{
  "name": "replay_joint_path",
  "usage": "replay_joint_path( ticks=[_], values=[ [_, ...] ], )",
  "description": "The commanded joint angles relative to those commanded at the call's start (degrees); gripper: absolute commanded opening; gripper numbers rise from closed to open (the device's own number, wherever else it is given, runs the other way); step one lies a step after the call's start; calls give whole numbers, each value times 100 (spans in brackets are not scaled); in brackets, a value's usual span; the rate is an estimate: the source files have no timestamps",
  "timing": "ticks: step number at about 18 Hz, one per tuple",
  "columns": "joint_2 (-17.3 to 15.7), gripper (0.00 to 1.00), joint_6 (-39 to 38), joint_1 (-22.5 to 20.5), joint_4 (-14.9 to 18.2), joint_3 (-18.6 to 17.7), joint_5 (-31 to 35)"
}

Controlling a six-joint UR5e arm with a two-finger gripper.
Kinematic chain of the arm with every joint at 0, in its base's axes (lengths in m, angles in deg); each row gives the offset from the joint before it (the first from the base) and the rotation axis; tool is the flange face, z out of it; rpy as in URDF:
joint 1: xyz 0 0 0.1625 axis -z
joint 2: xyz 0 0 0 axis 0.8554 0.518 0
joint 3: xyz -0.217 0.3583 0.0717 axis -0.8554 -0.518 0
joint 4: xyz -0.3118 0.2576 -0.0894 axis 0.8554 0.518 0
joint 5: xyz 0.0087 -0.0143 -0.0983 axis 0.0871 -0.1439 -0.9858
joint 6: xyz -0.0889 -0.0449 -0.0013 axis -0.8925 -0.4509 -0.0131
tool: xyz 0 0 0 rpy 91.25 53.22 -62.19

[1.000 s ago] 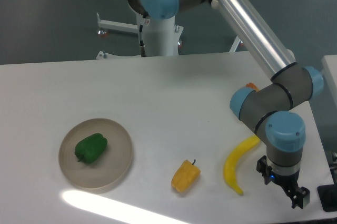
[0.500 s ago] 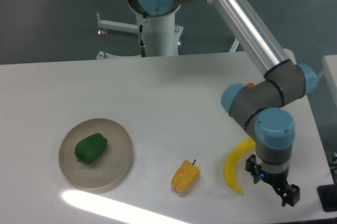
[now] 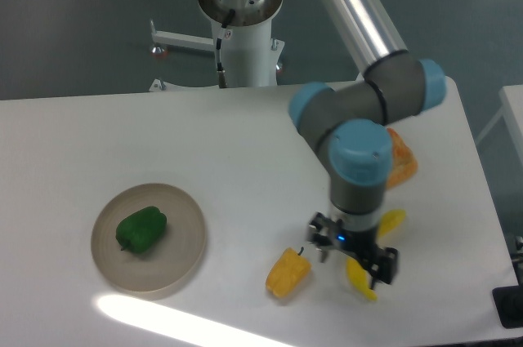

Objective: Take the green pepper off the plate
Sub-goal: 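Move the gripper from beside the banana over the green pepper on the plate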

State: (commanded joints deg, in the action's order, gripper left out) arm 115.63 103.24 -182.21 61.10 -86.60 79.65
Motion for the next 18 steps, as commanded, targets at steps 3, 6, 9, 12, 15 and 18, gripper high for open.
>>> replay_joint_path(
  ticks=[3, 6, 9, 12, 15, 18],
  values=[
    [-457, 100, -239, 334, -79, -799, -26],
    [-835, 100, -466, 537, -114, -1389, -446],
    [-942, 100, -1108, 791, -228, -1698, -615],
    [-889, 100, -1232, 1073, -491, -1908, -624],
    [-872, 100, -1276, 1240, -808, -2120, -624],
    [-854, 100, -1224, 1389, -826, -2190, -624]
  ],
)
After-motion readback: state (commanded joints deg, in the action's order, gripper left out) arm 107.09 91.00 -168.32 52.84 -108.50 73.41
